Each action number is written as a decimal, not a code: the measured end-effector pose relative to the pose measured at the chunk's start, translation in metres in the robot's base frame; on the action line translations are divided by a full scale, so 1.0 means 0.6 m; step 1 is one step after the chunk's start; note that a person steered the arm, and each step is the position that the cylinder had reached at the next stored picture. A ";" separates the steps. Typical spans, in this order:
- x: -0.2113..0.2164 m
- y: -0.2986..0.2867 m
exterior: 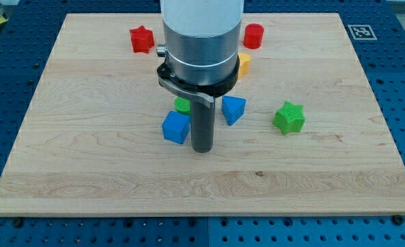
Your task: Slide the blue cube left and up a bit
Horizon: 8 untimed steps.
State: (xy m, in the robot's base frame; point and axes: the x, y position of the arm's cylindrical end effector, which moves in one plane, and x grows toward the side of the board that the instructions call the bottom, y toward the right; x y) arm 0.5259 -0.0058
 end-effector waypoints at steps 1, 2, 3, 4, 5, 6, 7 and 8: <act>-0.005 0.000; -0.019 -0.016; -0.020 -0.041; -0.022 -0.105; -0.022 -0.130; -0.023 -0.130; -0.040 -0.134; -0.052 -0.156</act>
State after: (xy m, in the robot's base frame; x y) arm 0.4950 -0.0993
